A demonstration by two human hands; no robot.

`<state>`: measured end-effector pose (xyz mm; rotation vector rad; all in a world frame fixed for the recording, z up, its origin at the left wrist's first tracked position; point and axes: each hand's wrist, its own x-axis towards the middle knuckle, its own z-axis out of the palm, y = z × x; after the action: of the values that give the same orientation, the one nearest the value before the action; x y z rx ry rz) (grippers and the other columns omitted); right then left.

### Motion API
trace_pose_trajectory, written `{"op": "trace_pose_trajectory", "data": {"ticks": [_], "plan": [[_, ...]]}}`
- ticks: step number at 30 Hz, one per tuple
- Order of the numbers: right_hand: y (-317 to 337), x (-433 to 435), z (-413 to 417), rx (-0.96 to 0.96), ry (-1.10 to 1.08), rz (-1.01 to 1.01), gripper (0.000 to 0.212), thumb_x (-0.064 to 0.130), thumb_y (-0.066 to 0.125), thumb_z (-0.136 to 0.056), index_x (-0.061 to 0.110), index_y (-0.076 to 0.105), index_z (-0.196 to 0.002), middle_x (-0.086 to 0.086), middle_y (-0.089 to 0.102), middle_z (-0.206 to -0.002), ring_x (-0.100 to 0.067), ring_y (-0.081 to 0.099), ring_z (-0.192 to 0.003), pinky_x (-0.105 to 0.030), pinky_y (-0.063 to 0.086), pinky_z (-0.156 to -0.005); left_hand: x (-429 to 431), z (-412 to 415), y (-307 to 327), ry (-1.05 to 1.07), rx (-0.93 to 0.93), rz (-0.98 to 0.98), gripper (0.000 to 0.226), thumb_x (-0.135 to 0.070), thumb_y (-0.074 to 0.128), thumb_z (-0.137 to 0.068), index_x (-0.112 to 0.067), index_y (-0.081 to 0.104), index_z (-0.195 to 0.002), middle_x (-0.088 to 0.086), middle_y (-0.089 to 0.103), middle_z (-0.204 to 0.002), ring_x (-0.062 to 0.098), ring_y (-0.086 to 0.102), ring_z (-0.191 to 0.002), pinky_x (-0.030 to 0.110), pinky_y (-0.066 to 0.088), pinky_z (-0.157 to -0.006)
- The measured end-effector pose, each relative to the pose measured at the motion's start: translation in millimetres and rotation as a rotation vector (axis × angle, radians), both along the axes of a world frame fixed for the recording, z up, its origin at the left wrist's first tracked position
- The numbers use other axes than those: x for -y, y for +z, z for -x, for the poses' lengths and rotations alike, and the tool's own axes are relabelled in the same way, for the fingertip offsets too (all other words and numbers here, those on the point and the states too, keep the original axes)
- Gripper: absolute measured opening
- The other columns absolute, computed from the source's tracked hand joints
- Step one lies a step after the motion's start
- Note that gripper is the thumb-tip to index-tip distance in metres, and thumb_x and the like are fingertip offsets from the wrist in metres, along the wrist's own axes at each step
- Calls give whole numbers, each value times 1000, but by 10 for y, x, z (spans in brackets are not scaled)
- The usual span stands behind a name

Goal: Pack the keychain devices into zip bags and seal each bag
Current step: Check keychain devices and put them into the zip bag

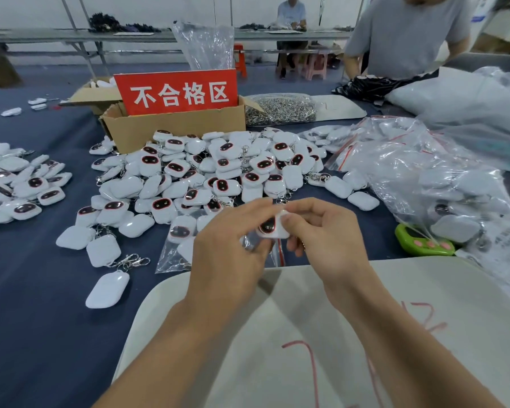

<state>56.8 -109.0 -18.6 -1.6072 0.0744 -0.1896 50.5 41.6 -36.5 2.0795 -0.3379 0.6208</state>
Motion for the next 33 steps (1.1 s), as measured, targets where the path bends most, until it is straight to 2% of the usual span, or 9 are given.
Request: {"op": "trace_pose_trajectory", "data": {"ticks": [3, 8, 12, 17, 23, 25, 28, 30, 33], "plan": [[23, 8, 5, -4, 34, -49, 18, 10, 64, -95, 11, 76, -83, -10, 63, -60, -15, 49, -49, -19, 41, -46, 16, 2, -2, -35, -26, 63, 42, -26, 75, -82, -45, 70, -120, -36, 68, -110, -6, 62, -110, 20, 49, -93], [42, 30, 13, 18, 123, 3, 16, 26, 67, -85, 14, 76, -80, -8, 65, -64, -15, 49, -53, -20, 41, -49, -13, -40, -12, -45, -86, 131, 15, -41, 68, -89, -41, 75, -102, -18, 71, -83, 6, 62, -75, 18, 46, -66], [25, 21, 9, 26, 121, 25, 6, 22, 70, -84, 21, 75, -82, -7, 67, -63, -16, 47, -50, -21, 40, -48, -19, -52, -18, -67, -108, 172, 14, -40, 66, -92, -35, 77, -98, -9, 70, -76, 14, 61, -70, 27, 47, -62], [32, -6, 18, 27, 111, 48, 22, 16, 69, -94, 22, 73, -73, -7, 66, -59, -16, 46, -49, -21, 39, -46, -30, -44, -19, -102, -107, 155, 22, -44, 61, -99, -28, 74, -91, -2, 60, -66, 6, 47, -59, 23, 35, -54], [75, -11, 27, -12, 139, 41, 28, 15, 68, -95, 13, 67, -68, -9, 64, -57, -19, 43, -50, -22, 37, -45, -26, -31, 3, -99, -100, 163, 31, -43, 55, -104, -26, 71, -84, -7, 65, -71, 13, 58, -67, 24, 42, -59], [91, 27, 17, -27, 135, 64, 27, 15, 68, -96, 10, 69, -69, -8, 66, -59, -17, 45, -51, -21, 38, -45, -20, -20, 24, -93, -105, 151, 24, -44, 57, -104, -31, 74, -93, -12, 65, -70, 10, 61, -68, 18, 42, -59], [80, 179, -52, -57, -50, 139, 25, 22, 69, -94, 21, 73, -69, -1, 69, -60, -12, 48, -49, -23, 41, -48, -22, -26, 28, 15, -162, 149, 16, -43, 73, -91, -40, 73, -107, -20, 65, -70, 3, 57, -59, 12, 41, -58], [53, 298, -106, -92, -178, 235, 22, 31, 71, -92, 32, 74, -71, 3, 70, -60, -10, 51, -52, -28, 44, -55, -4, -35, 10, 104, -212, 20, 15, -53, 72, -82, -42, 70, -92, -22, 64, -72, 4, 57, -61, 17, 40, -58], [2, 353, -145, -136, -261, 359, 22, 40, 76, -87, 31, 74, -67, 9, 69, -58, -3, 54, -51, -26, 40, -57, 109, -3, -4, 230, -346, -368, 46, -78, 46, -70, -36, 62, -77, -14, 61, -64, 6, 55, -67, 33, 34, -62]]}}
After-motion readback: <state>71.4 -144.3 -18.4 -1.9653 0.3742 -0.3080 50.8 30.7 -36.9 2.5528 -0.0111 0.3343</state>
